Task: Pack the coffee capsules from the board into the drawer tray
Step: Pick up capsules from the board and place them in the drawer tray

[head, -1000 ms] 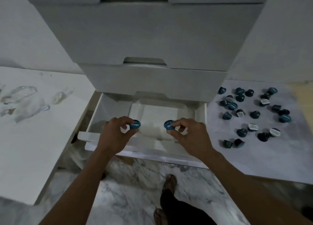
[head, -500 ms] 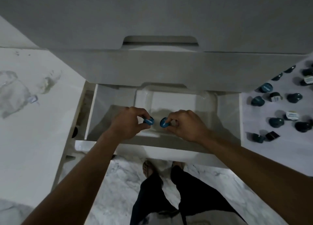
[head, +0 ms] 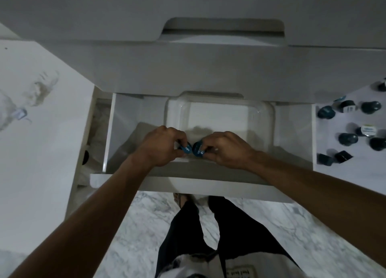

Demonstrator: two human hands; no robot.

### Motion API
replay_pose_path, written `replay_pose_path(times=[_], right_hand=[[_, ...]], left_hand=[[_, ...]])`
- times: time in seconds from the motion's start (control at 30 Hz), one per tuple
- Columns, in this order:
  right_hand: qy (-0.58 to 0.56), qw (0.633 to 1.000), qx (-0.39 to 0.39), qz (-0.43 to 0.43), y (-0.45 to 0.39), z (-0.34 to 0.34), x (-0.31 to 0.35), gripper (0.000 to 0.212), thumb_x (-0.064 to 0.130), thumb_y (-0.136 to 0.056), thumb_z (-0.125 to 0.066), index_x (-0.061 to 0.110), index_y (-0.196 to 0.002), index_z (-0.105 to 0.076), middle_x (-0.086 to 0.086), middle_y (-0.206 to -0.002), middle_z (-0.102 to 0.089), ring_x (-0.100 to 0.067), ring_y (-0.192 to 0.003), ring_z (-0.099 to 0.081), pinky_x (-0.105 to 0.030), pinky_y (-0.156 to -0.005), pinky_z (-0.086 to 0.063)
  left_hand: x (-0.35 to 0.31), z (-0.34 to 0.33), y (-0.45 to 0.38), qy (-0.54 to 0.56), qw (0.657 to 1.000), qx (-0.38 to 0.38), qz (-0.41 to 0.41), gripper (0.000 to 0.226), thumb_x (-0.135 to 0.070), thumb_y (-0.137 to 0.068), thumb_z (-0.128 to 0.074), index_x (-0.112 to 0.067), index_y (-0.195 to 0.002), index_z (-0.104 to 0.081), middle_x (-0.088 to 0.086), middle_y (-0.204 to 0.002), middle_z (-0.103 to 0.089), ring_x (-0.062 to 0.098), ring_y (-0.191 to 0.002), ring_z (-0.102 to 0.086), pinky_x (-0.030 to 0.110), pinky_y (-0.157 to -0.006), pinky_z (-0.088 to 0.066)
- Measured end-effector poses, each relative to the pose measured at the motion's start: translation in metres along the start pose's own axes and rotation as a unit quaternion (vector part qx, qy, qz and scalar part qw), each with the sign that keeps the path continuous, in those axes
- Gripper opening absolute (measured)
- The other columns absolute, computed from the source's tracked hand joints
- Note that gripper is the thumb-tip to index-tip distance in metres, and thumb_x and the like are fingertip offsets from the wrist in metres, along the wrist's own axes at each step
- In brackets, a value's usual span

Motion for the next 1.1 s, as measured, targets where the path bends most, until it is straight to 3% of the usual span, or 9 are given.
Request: replay_pose_path(times=[0.13,0.23,0.33,0.4,0.53,0.73,1.0,1.1], right_hand=[[-0.006,1.0,0.014,-0.009,-0.001,-0.003,0.001,0.015,0.022,-0.083,-0.075,0.021,-0.097,-0.072,0.003,-0.095,-0.072,-0.015,-0.079,-0.065,-0.033,-0.07,-0.055],[-0.01,0.999,0.026,-0.016,0.0,-0.003,-0.001,0.02,0.02,-0.083,-0.073,0.022,-0.103,-0.071,0.005,-0.098,-0.072,-0.014,-0.083,-0.065,-0.033,-0.074,-0.054],[-0.017,0.999,0.034,-0.027,0.0,-0.003,-0.003,0.026,0.02,-0.082,-0.073,0.022,-0.108,-0.071,0.004,-0.102,-0.072,-0.015,-0.087,-0.065,-0.035,-0.078,-0.054],[-0.025,0.998,0.037,-0.033,-0.001,-0.002,-0.004,0.026,0.021,-0.081,-0.073,0.022,-0.108,-0.071,0.004,-0.103,-0.072,-0.015,-0.088,-0.065,-0.036,-0.079,-0.054],[-0.037,0.997,0.047,-0.046,-0.003,-0.003,-0.003,0.027,0.021,-0.081,-0.074,0.023,-0.108,-0.071,0.002,-0.099,-0.072,-0.015,-0.087,-0.065,-0.038,-0.079,-0.054],[-0.07,0.994,0.05,-0.064,-0.005,-0.007,-0.006,0.026,0.031,-0.079,-0.075,0.027,-0.105,-0.071,0.006,-0.09,-0.073,-0.01,-0.081,-0.067,-0.036,-0.076,-0.056],[-0.087,0.992,0.044,-0.077,-0.005,-0.008,-0.005,0.023,0.03,-0.082,-0.075,0.025,-0.104,-0.072,0.005,-0.092,-0.074,-0.006,-0.084,-0.067,-0.034,-0.077,-0.057],[-0.096,0.991,0.005,-0.09,-0.004,0.002,-0.003,0.021,0.031,-0.081,-0.076,0.025,-0.102,-0.072,0.008,-0.091,-0.073,-0.004,-0.085,-0.067,-0.031,-0.077,-0.057]], left_hand=[[0.002,0.0,0.002,0.012,1.0,0.018,-0.013,0.019,-0.035,-0.076,-0.079,-0.032,-0.093,-0.069,-0.009,-0.101,-0.072,0.01,-0.085,-0.063,0.041,-0.08,-0.056],[0.003,0.002,0.005,0.018,0.999,0.035,-0.009,0.018,-0.034,-0.08,-0.076,-0.03,-0.096,-0.069,-0.008,-0.104,-0.071,0.006,-0.058,-0.053,0.038,-0.076,-0.056],[0.0,0.005,0.006,0.032,0.998,0.044,-0.02,0.013,-0.034,-0.083,-0.072,-0.024,-0.091,-0.07,-0.007,-0.086,-0.072,0.0,-0.048,-0.061,0.029,-0.07,-0.056],[0.0,0.006,0.004,0.032,0.998,0.051,-0.019,0.009,-0.033,-0.085,-0.07,-0.024,-0.086,-0.069,-0.008,-0.08,-0.072,-0.005,-0.048,-0.06,0.029,-0.071,-0.056],[0.003,0.005,-0.001,0.018,0.998,0.055,-0.002,0.006,-0.024,-0.087,-0.068,-0.028,-0.084,-0.065,-0.003,-0.097,-0.071,0.002,-0.054,-0.054,0.039,-0.081,-0.055],[0.0,0.004,-0.002,0.06,0.996,0.071,0.003,0.009,-0.022,-0.086,-0.07,-0.026,-0.084,-0.062,0.001,-0.098,-0.069,0.004,-0.041,-0.062,0.036,-0.074,-0.056],[0.001,0.003,0.0,0.07,0.995,0.072,0.0,0.006,-0.024,-0.088,-0.068,-0.027,-0.088,-0.062,0.001,-0.098,-0.069,0.004,-0.044,-0.064,0.032,-0.069,-0.056],[0.0,0.009,0.005,0.074,0.996,0.042,-0.014,0.008,-0.028,-0.088,-0.067,-0.029,-0.094,-0.063,-0.004,-0.101,-0.07,0.002,-0.048,-0.064,0.034,-0.072,-0.055]])
Point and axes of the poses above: each hand's wrist, its own y-axis away from the middle knuckle, its own z-axis out of the back of the hand, x = y × z, the point moved 5 cm from there along -y, towards the middle knuckle
